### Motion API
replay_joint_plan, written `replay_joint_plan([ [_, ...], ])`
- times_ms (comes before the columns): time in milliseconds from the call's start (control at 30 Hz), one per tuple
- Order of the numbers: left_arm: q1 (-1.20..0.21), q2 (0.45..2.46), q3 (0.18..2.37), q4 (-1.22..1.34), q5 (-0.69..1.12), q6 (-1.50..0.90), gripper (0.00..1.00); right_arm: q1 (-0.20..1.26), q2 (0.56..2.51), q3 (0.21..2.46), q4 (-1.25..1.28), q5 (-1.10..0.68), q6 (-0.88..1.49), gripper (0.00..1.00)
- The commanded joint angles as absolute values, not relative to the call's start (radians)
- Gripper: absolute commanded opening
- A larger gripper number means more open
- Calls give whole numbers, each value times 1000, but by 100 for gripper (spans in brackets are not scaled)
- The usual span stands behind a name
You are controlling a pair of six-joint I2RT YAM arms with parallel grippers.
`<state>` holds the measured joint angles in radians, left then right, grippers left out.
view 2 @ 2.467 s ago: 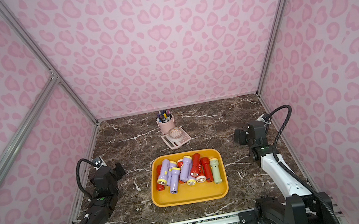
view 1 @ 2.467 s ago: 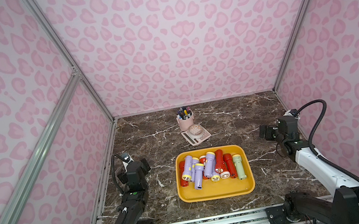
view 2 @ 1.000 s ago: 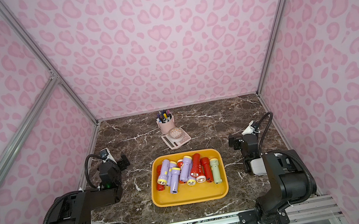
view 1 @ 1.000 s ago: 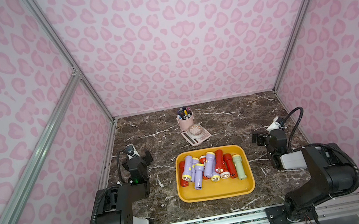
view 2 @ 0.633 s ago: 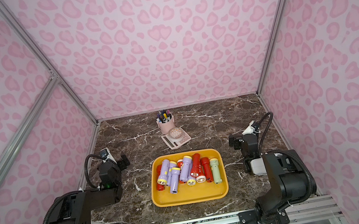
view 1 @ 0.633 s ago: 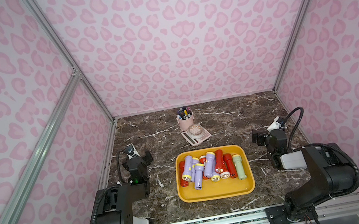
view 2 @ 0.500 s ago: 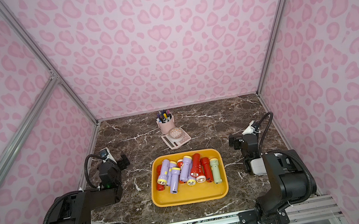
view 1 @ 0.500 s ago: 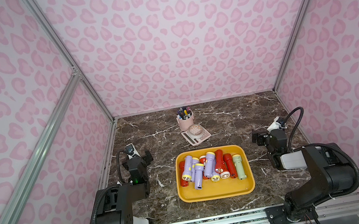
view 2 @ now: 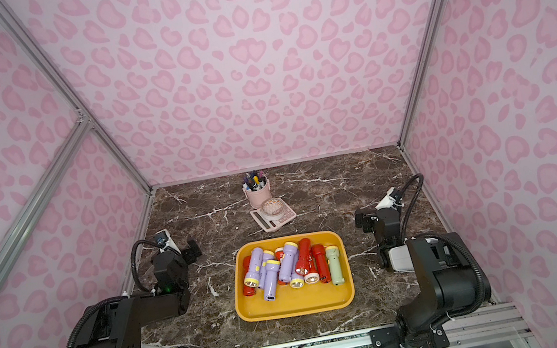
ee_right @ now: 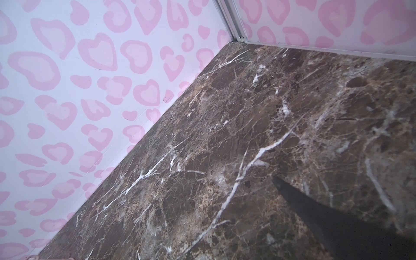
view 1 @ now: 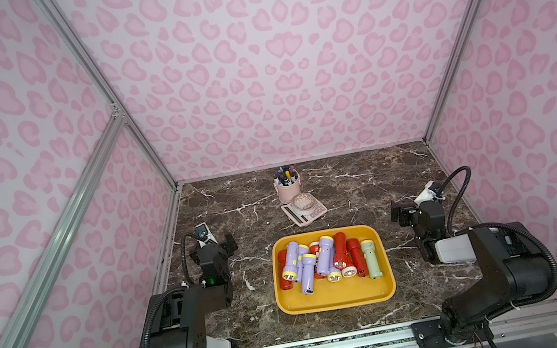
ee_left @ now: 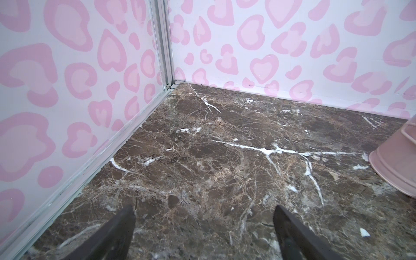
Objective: Put the flashlights into the storage boxes
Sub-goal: Reset both arms
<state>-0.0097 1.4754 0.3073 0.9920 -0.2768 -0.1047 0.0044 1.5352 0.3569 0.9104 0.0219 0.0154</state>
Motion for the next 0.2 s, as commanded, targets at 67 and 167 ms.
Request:
replay_joint_plan([
  [67,-8,1479,314,1013,-276,-98,97,5,1536,358,930,33,6,100],
  [167,-9,1476,310,1019,-275,-99,97,3,1537,358,930,31,6,100],
])
